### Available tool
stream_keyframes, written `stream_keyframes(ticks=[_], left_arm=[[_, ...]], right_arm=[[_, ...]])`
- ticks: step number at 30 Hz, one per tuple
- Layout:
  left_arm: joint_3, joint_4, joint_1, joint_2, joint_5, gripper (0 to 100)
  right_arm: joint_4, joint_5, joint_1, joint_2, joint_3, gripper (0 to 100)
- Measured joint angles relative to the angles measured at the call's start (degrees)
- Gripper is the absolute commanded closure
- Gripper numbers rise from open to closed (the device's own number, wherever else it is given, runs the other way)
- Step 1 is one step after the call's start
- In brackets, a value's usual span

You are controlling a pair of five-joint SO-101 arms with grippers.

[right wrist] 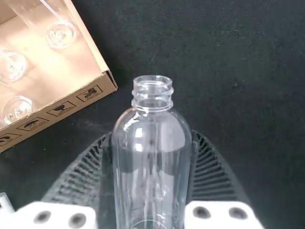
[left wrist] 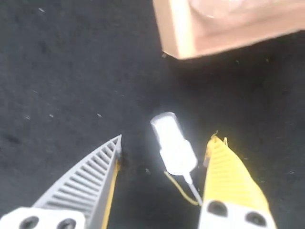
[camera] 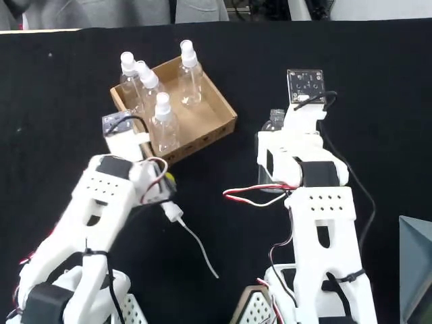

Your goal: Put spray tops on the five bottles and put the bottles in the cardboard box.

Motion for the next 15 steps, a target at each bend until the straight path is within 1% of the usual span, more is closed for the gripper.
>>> stream_keyframes(ticks=[4, 8, 15], left_arm=[[1.67, -0.18, 4.13, 0.0, 5.1, 74], [5.27, -3.96, 5.71, 0.0, 9.58, 74], [11.25, -12.13, 5.54, 0.0, 11.52, 74]], right_arm=[[0.0, 0.0, 0.0, 0.0, 0.0, 90.4], [0.0, 0.0, 0.0, 0.0, 0.0, 90.4], [0.0, 0.0, 0.0, 0.0, 0.0, 90.4]])
